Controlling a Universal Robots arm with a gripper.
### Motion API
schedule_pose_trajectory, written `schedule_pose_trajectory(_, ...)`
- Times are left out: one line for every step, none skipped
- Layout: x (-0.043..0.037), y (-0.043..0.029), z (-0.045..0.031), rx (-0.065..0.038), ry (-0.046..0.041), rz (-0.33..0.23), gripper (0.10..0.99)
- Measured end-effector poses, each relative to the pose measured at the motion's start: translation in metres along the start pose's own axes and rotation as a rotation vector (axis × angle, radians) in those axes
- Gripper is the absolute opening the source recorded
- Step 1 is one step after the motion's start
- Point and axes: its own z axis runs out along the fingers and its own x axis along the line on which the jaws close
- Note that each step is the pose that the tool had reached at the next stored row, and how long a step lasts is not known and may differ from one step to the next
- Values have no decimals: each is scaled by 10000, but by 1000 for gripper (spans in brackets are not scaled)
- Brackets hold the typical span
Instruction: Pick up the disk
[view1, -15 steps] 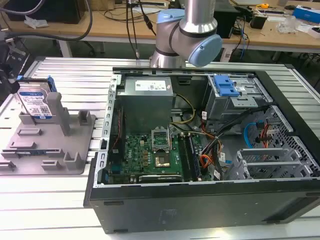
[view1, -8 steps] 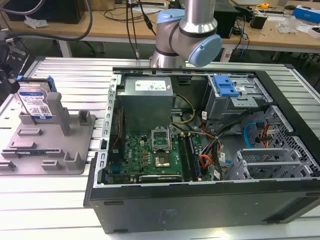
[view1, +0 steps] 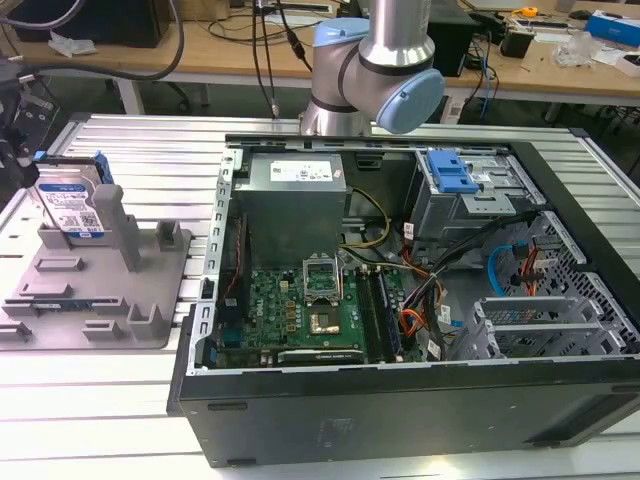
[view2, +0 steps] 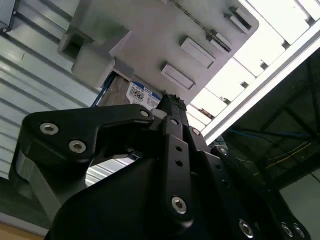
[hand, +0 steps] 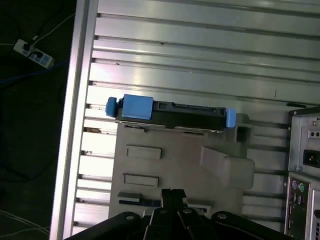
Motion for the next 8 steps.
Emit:
schedule_pose_trajectory(0,0,4,1,11,-257,106)
schedule_pose_trajectory(0,0,7,1,17,-431,106)
schedule_pose_trajectory(0,0,12,1,32,-818,106)
schedule_pose_trajectory(0,-1,14,1,42,-1068,106)
schedule_pose_trajectory(0,-1,14,1,49,-1258,106)
schedule_pose_trajectory(0,-1,15,1,59,-1574,106)
schedule_pose_trajectory(0,-1,15,1,67,-1777,106)
schedule_pose_trajectory(0,-1,14,1,75,-1962,114)
